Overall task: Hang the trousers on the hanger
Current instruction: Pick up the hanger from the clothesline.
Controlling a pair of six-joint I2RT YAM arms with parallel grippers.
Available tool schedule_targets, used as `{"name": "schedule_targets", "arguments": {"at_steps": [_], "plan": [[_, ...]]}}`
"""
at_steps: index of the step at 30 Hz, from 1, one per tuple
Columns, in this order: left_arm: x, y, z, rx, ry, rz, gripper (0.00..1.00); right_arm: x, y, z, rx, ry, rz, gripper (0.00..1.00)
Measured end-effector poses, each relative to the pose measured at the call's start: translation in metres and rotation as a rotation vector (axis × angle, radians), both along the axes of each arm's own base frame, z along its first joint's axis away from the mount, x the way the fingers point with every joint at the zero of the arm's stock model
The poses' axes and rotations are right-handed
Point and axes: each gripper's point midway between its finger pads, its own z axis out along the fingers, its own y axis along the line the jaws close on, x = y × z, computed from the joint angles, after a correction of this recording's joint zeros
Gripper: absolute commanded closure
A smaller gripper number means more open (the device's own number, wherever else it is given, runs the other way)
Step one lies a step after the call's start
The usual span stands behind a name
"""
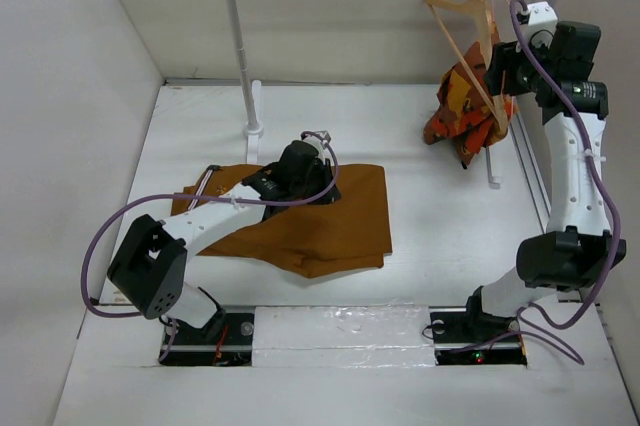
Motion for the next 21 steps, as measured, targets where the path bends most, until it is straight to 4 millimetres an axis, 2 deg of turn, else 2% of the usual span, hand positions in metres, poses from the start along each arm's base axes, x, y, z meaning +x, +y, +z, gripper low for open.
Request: {"name": "schedule_targets", "arguments": {"at_steps": [3,4,6,9,10,11,12,13,15,17,20,21], "plan": [[0.000,0.000,0.000,0.000,0.001,-0.001,0.94,0.001,0.001,-0.022,0.029,0.041,0.024,0.41],[0.000,0.000,0.000,0.000,0.001,-0.001,0.94,0.001,0.001,-0.028,0.037,0.053,0.029,0.45],[0.000,0.000,0.000,-0.001,0.002,0.000,0.94,0.002,0.002,-0.035,0.046,0.064,0.041,0.49],[-0.001,0.000,-0.002,0.000,0.006,0.001,0.92,0.004,0.004,-0.040,0.056,0.061,0.059,0.68],[-0.001,0.001,-0.002,0.000,0.008,0.003,0.85,0.006,0.005,-0.041,0.058,0.056,0.064,0.82],[-0.001,0.001,-0.002,0.000,0.010,0.005,0.82,0.006,0.005,-0.042,0.060,0.053,0.066,0.92],[-0.001,0.001,-0.002,-0.001,0.010,0.006,0.72,0.009,0.006,-0.040,0.062,0.039,0.072,1.00],[-0.001,0.001,-0.002,-0.002,0.012,0.008,0.72,0.008,0.006,-0.042,0.063,0.045,0.072,1.00],[-0.003,0.003,-0.005,0.012,0.027,0.013,0.65,0.010,0.006,-0.042,0.062,0.039,0.068,1.00],[0.001,0.001,0.008,0.005,0.017,0.016,0.63,0.011,0.008,-0.040,0.057,0.032,0.060,1.00],[0.013,-0.007,0.044,-0.022,-0.035,0.018,0.61,0.008,0.016,-0.032,0.042,0.016,0.041,1.00],[0.018,-0.011,0.063,-0.041,-0.063,0.017,0.60,0.006,0.019,-0.028,0.037,0.006,0.034,1.00]]}}
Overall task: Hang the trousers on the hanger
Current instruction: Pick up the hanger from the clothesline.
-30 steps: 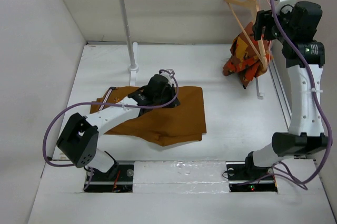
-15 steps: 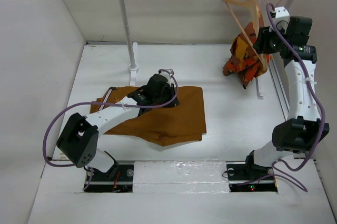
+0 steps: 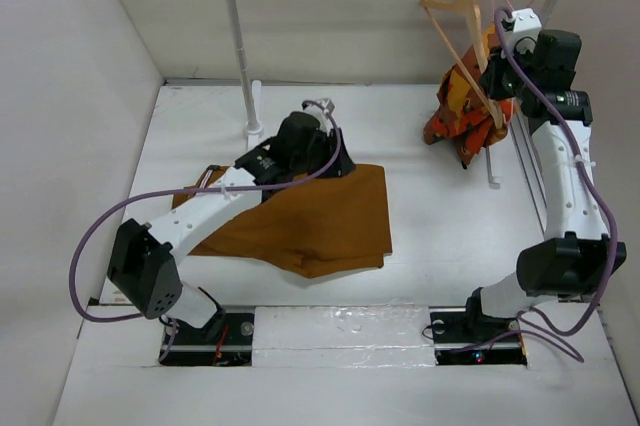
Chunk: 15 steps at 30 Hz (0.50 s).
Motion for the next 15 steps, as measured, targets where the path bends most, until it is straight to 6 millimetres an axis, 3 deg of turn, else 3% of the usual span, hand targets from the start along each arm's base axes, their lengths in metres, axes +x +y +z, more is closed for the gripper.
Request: {"name": "schedule_targets", "arguments": {"at_steps": [5,7,11,15], "plan": [[0.017,-0.016,0.094,-0.117,-0.146,-0.013,0.53,-0.018,0.014,0.032,-0.021,-0.076,-0.023,1.00],[0.018,-0.019,0.121,-0.154,-0.185,-0.019,0.50,-0.027,0.015,0.047,-0.029,-0.116,-0.037,1.00],[0.015,-0.023,0.149,-0.193,-0.211,-0.042,0.47,-0.040,0.012,0.074,-0.034,-0.208,-0.073,1.00],[0.016,-0.032,0.162,-0.216,-0.212,-0.075,0.46,-0.052,0.008,0.079,-0.020,-0.257,-0.108,1.00]]}}
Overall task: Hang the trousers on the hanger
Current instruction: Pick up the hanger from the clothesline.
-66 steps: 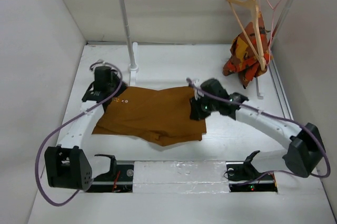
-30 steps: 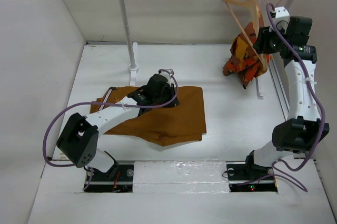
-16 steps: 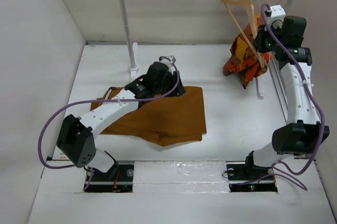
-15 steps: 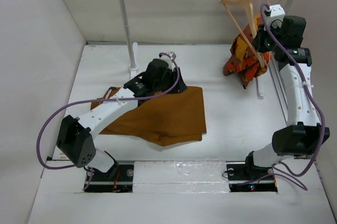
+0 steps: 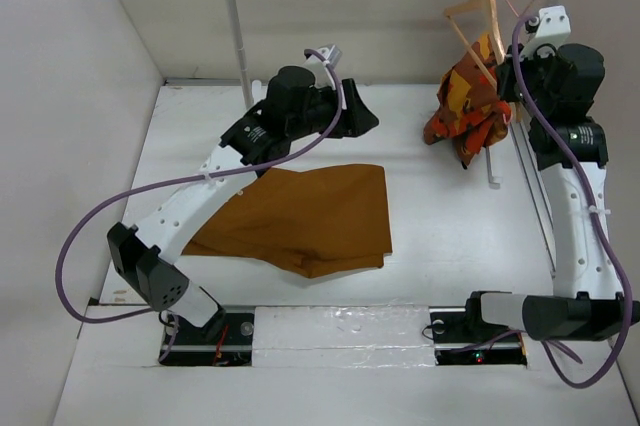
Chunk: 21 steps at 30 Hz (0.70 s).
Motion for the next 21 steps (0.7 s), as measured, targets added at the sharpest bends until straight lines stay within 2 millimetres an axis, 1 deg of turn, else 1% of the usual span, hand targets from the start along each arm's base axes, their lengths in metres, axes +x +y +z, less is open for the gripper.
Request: {"name": "schedule_targets", "arguments": {"at_steps": [2,6,9,11,16,17,18,21], "plan": [[0.001,-0.006,0.001,-0.007,0.006,-0.019,0.46,-0.002,-0.001,-0.001,0.008,-0.014,-0.012,1.00],[0.002,-0.015,-0.004,-0.012,0.035,-0.050,0.44,-0.002,-0.002,-0.007,0.019,-0.017,-0.020,1.00],[0.003,-0.023,-0.001,-0.028,0.049,-0.075,0.43,-0.002,0.000,-0.008,0.023,-0.015,-0.015,1.00],[0.003,-0.029,0.008,-0.052,0.053,-0.093,0.42,-0.004,0.004,-0.013,0.025,-0.016,-0.006,1.00],[0.001,-0.044,0.038,-0.125,0.041,-0.144,0.40,-0.023,0.017,-0.048,0.032,0.044,0.035,1.00],[0.000,-0.047,0.043,-0.137,0.038,-0.153,0.40,-0.027,0.022,-0.054,0.032,0.053,0.046,1.00],[0.000,-0.050,0.049,-0.149,0.033,-0.160,0.38,-0.030,0.025,-0.060,0.032,0.062,0.057,1.00],[0.004,-0.060,0.060,-0.173,0.022,-0.174,0.37,-0.039,0.036,-0.074,0.030,0.090,0.086,1.00]]}}
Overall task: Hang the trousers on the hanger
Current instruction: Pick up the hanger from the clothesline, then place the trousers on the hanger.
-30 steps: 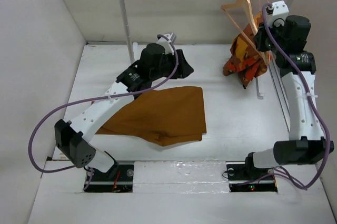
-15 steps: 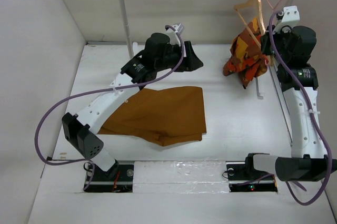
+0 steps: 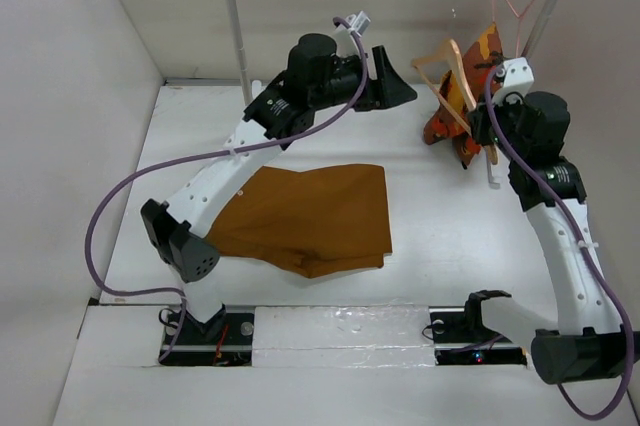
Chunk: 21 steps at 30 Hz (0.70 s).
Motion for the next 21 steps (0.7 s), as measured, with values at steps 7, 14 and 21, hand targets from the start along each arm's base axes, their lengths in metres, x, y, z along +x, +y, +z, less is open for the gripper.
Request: {"name": "schedule_targets", "arguments": {"at_steps": [7,14,21], "plan": [[0.023,-0.037,-0.013,-0.001,0.009,-0.018,0.36,-0.024,0.025,-0.024,-0.010,0.036,0.067,1.00],[0.044,-0.068,-0.077,0.105,0.078,-0.001,0.32,-0.042,0.049,-0.052,-0.020,0.094,0.130,1.00],[0.050,-0.076,-0.124,0.198,0.130,0.022,0.42,-0.051,0.059,-0.073,-0.053,0.154,0.137,1.00]]}}
